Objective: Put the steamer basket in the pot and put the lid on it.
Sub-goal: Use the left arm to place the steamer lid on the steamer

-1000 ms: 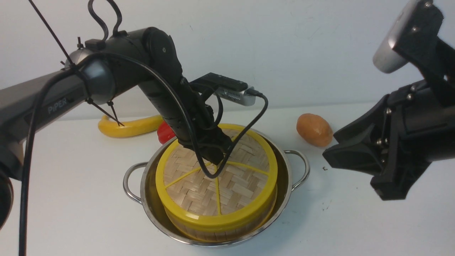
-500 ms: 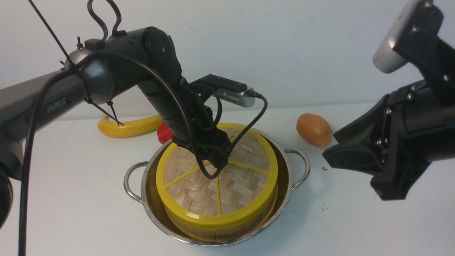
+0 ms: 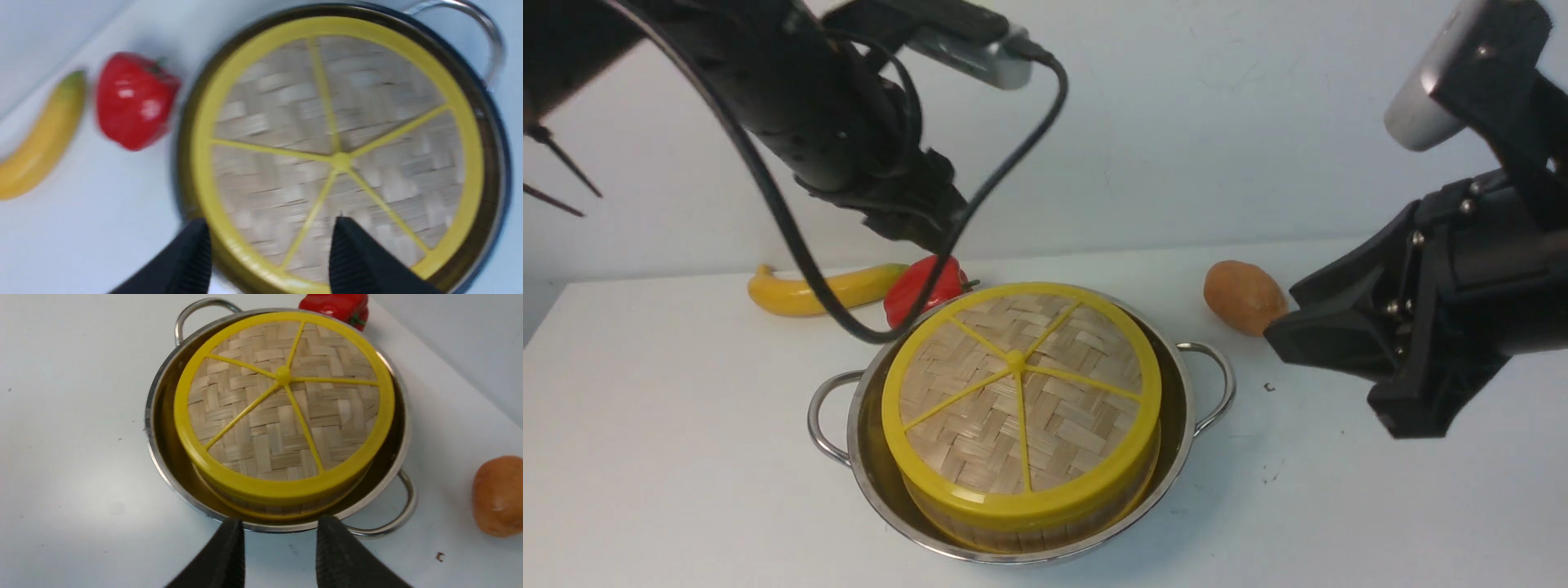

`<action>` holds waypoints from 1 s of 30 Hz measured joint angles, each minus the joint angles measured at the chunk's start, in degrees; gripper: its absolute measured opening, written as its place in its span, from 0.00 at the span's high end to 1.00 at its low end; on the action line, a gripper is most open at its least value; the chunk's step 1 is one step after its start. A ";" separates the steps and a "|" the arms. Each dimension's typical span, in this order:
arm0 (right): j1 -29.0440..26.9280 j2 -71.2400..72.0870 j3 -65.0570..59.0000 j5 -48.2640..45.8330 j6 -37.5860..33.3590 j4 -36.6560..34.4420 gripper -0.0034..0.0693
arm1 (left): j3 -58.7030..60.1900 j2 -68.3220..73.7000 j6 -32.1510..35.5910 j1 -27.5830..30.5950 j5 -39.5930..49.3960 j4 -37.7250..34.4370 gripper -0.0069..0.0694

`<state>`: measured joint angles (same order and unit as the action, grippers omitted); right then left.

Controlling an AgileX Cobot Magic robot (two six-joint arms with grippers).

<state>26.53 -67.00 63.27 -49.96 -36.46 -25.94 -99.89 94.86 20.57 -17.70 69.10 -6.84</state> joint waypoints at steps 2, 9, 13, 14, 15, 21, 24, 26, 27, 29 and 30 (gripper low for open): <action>0.00 0.71 0.00 1.19 2.45 2.90 0.66 | 0.00 -1.37 -0.41 0.99 -0.16 0.53 0.50; -4.67 8.14 0.00 10.17 26.45 28.00 0.85 | 0.00 -3.57 -0.53 4.63 -0.56 1.01 0.76; -9.79 18.03 0.00 10.39 38.09 37.93 0.97 | 0.00 -3.57 0.00 6.82 -2.74 -0.27 0.86; -10.13 19.61 -0.20 10.14 38.62 38.32 0.98 | 0.00 -3.57 0.21 6.99 -3.03 -0.71 0.87; -10.19 20.69 -0.38 10.07 38.70 38.28 0.99 | 0.00 -3.57 0.29 6.98 -3.23 -0.81 0.87; -10.32 38.36 -13.38 14.08 40.05 33.44 1.00 | 0.00 -3.57 1.68 7.23 -3.96 -4.22 0.89; -10.32 42.26 -20.62 18.09 42.29 31.94 1.00 | 0.00 -3.57 2.03 7.23 -4.80 -7.04 0.89; -10.32 43.21 -24.30 19.35 44.04 32.02 1.00 | 0.00 -3.57 3.14 7.23 -4.89 -9.02 0.89; -10.32 43.28 -24.96 19.60 44.44 32.22 1.00 | 0.00 -3.57 3.23 7.23 -4.89 -9.20 0.89; -10.32 43.33 -28.70 21.84 47.23 34.59 1.00 | 0.00 -3.57 4.26 7.23 -4.84 -10.88 0.89; -10.32 43.33 -31.26 24.54 49.51 36.82 1.00 | 0.00 -3.57 4.64 7.23 -4.84 -11.58 0.89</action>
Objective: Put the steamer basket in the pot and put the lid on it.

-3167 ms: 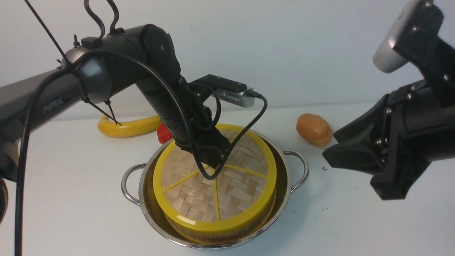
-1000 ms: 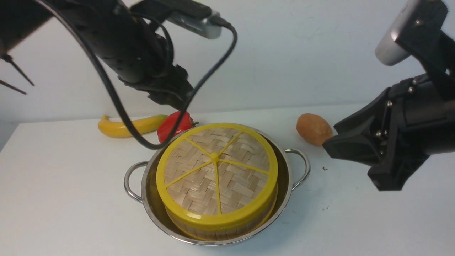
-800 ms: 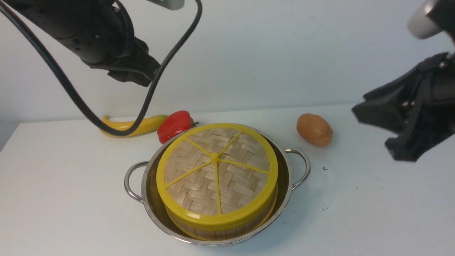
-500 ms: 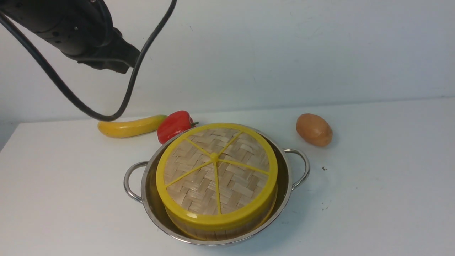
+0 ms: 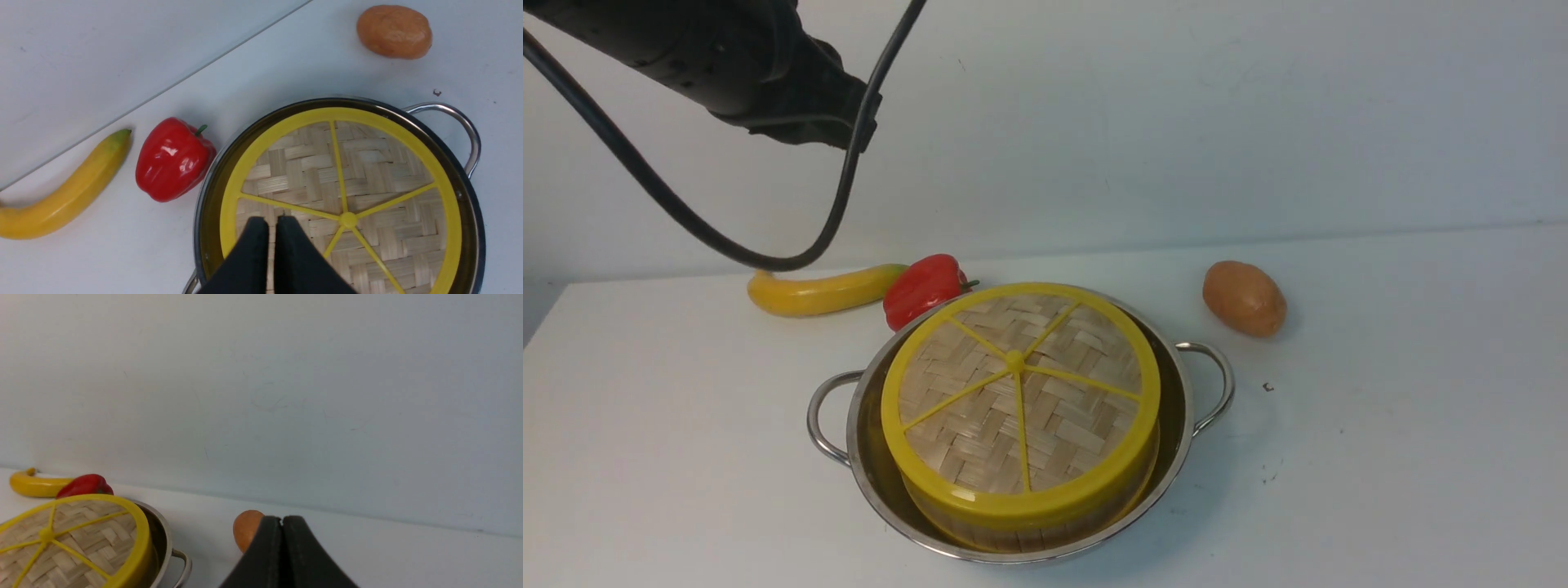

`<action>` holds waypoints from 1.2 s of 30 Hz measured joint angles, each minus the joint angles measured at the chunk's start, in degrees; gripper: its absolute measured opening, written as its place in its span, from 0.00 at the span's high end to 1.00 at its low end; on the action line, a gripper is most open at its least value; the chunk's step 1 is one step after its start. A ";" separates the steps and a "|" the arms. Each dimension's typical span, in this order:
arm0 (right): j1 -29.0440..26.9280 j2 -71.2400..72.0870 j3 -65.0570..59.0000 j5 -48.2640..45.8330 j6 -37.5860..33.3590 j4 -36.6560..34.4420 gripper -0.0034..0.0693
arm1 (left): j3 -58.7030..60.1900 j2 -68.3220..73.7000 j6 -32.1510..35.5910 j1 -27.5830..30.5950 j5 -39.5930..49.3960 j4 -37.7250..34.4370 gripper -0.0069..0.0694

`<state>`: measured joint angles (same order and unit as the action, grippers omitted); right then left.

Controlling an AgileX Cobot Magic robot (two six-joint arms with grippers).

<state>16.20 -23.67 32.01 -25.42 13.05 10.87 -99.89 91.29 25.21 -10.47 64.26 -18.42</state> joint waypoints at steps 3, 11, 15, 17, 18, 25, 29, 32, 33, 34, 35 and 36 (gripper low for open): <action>0.00 0.00 -5.42 6.32 4.04 4.32 1.00 | 0.00 0.00 0.96 0.00 0.00 -1.70 0.89; 0.00 0.00 -19.51 25.42 9.43 11.67 1.00 | 0.00 0.00 2.62 0.00 0.29 -2.66 0.89; 0.00 0.00 -21.61 28.15 9.49 12.81 0.99 | 0.00 0.00 2.62 0.00 0.51 -2.76 0.89; 0.00 0.00 -22.46 28.24 9.49 13.12 0.99 | 0.00 0.00 2.67 0.00 0.80 -2.80 0.89; 0.00 0.00 -22.63 27.95 9.49 13.19 0.99 | 0.00 0.00 2.73 0.00 0.82 -3.11 0.89; 0.00 0.00 -23.09 26.66 9.54 13.19 0.99 | 0.00 0.00 4.65 0.00 1.05 -7.27 0.89; 0.00 0.00 -23.35 26.29 9.54 12.90 0.98 | 0.00 0.00 5.08 0.00 1.21 -8.05 0.89; -0.88 1.66 -23.74 23.33 9.54 6.52 0.98 | 0.00 0.00 5.19 0.00 1.30 -8.39 0.89; -1.32 1.88 -23.74 23.05 9.54 5.21 0.98 | 0.00 0.00 5.19 0.00 1.28 -8.44 0.89; -3.54 4.04 -23.74 21.14 9.54 1.09 0.98 | 0.00 0.00 5.19 0.00 1.35 -8.57 0.89; -5.65 5.51 -23.74 19.94 9.54 -0.83 0.98 | 0.00 0.00 5.26 0.00 1.41 -8.75 0.89; -6.57 5.82 -23.74 19.47 9.54 -1.26 0.98 | 0.00 0.00 5.33 0.00 1.41 -8.86 0.89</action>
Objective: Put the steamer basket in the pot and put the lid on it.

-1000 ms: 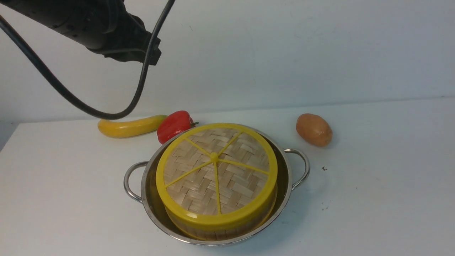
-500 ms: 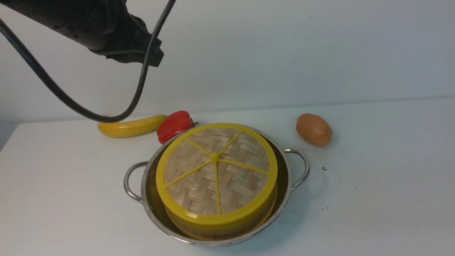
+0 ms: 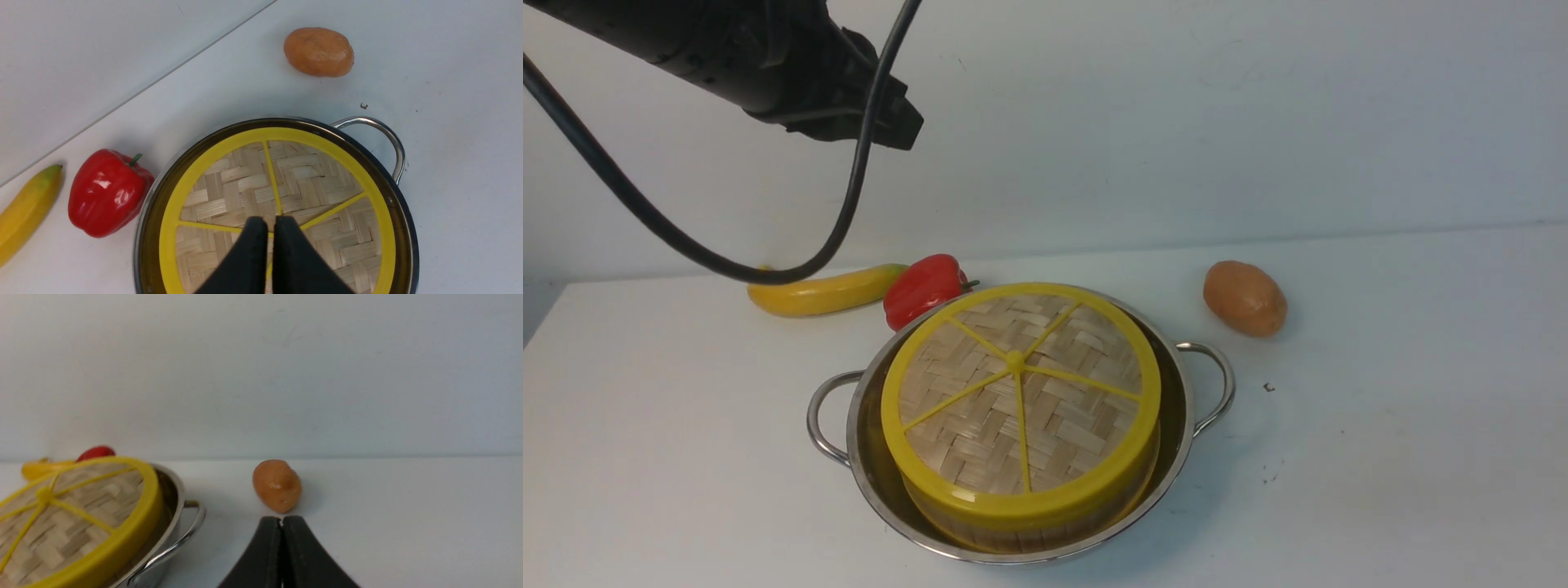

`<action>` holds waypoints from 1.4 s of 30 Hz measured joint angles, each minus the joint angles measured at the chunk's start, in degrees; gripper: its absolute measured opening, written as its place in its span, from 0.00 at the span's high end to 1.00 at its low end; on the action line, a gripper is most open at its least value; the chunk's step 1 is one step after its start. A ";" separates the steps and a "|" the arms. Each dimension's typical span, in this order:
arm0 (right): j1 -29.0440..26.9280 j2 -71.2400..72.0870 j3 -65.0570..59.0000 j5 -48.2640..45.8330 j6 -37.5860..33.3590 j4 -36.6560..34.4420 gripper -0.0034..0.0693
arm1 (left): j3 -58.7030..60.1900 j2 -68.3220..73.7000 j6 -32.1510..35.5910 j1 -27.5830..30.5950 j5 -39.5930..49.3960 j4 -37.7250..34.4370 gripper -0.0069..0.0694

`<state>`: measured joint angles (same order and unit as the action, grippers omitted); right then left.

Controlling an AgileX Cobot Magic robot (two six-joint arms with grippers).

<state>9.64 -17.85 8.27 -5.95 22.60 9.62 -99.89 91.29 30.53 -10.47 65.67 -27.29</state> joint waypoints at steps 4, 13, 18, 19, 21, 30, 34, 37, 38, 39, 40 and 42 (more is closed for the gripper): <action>-8.26 6.20 -0.23 -4.41 0.00 1.26 0.98 | 0.00 0.00 0.31 0.00 0.26 -1.84 0.89; -12.46 12.68 -5.47 -10.02 0.00 8.70 0.97 | 0.00 0.00 1.78 0.00 1.80 -6.37 0.89; -14.14 16.06 -9.49 -15.22 0.00 8.80 0.96 | 0.00 0.00 2.23 0.00 2.08 -7.65 0.89; -14.14 16.61 -9.71 -16.58 0.00 8.80 0.96 | 0.00 0.00 2.28 0.00 2.21 -7.70 0.89; -14.14 16.98 -9.71 -16.82 0.00 8.80 0.96 | 0.00 0.00 2.28 0.00 2.37 -7.77 0.89; -14.14 17.30 -9.71 -16.82 0.00 8.85 0.95 | 0.00 0.00 2.91 0.00 2.84 -11.29 0.89; -14.14 17.30 -9.71 -16.82 0.00 8.85 0.95 | 0.00 0.00 3.31 0.00 1.32 -17.52 0.89; -14.14 17.30 -9.71 -16.82 0.00 8.85 0.95 | 0.00 0.00 3.31 0.00 1.32 -21.05 0.89; -14.14 17.30 -9.71 -16.82 0.00 8.85 0.95 | 0.00 0.00 3.31 0.00 1.32 -22.33 0.89; -14.14 17.30 -9.71 -16.82 0.00 8.85 0.95 | 0.00 0.00 3.31 0.00 1.26 -23.29 0.89; -14.14 17.30 -9.71 -16.82 0.00 8.85 0.95 | 0.00 0.00 3.31 0.00 1.26 -23.54 0.89; -14.14 17.30 -9.71 -16.82 0.00 8.85 0.95 | 0.00 0.00 3.35 0.00 1.26 -25.76 0.89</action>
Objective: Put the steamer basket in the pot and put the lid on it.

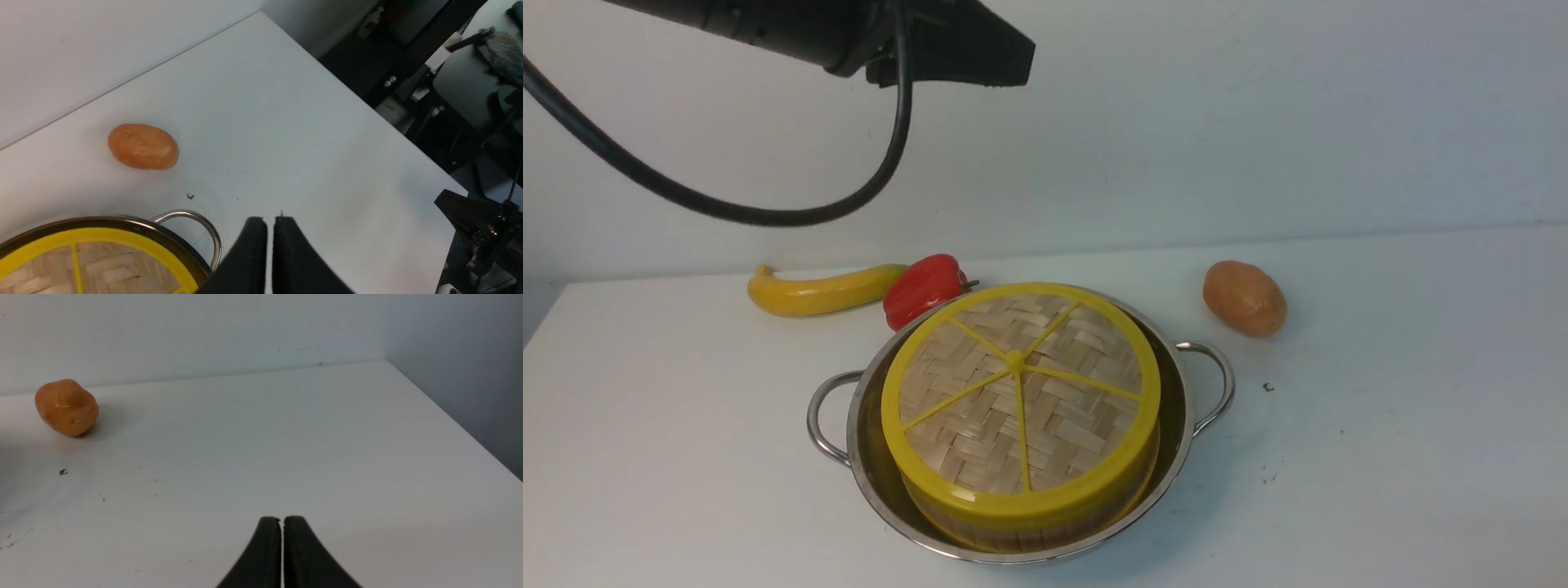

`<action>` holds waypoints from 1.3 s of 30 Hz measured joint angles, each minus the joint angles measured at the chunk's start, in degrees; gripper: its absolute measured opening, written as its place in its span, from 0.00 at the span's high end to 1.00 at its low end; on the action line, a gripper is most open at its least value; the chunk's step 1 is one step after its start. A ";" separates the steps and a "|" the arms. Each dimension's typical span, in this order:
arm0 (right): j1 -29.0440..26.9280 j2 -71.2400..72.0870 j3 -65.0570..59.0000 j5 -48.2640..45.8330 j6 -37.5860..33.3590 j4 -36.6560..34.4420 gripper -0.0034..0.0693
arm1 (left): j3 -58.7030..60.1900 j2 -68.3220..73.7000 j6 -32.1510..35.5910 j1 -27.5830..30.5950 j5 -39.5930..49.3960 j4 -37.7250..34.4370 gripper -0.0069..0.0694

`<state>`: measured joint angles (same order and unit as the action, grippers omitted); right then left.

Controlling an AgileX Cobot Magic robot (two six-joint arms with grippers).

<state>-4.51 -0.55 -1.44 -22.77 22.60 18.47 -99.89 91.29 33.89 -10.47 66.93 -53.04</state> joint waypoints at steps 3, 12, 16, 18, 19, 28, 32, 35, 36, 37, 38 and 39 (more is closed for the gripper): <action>0.00 0.00 0.00 0.00 0.00 0.00 0.95 | 0.00 0.00 0.24 0.23 0.26 0.18 0.89; 0.00 0.00 0.00 0.00 -0.05 0.00 0.95 | 4.57 -9.75 -4.31 5.26 -5.34 13.33 0.88; 0.00 0.00 0.00 0.00 -0.05 0.00 0.94 | 9.85 -22.65 -10.25 6.77 -8.99 23.93 0.88; 0.00 0.00 0.00 0.00 -0.05 0.00 0.94 | 12.81 -29.11 -12.80 7.39 -9.22 28.56 0.88; 0.00 0.00 0.00 0.00 -0.05 0.00 0.94 | 14.69 -32.59 -14.11 7.73 -9.22 30.86 0.88; 0.00 0.00 0.00 0.00 -0.05 0.00 0.93 | 47.40 -61.13 -17.69 12.22 -22.34 42.51 0.87; 0.00 0.00 0.00 0.00 -0.05 0.00 0.92 | 65.32 -68.43 -19.20 12.58 -33.16 42.65 0.87; 0.00 0.00 0.00 0.00 -0.05 0.00 0.92 | 75.42 -73.55 -19.78 12.58 -37.76 42.79 0.87; 0.00 0.00 0.00 0.00 -0.05 0.00 0.92 | 76.03 -73.94 -19.83 12.58 -37.76 42.79 0.87; 0.00 0.00 0.00 0.00 -0.05 0.00 0.91 | 80.43 -77.08 -20.24 12.58 -39.30 42.84 0.87; 0.00 0.00 0.00 0.00 -0.05 0.00 0.91 | 82.66 -79.44 -20.43 12.58 -40.11 42.84 0.87; 0.00 0.00 0.00 0.00 -0.05 0.00 0.91 | 83.45 -79.85 -20.58 12.58 -40.19 42.84 0.87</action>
<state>-4.51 -0.55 -1.44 -22.77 22.55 18.47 -16.43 11.43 13.31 2.12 26.75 -10.21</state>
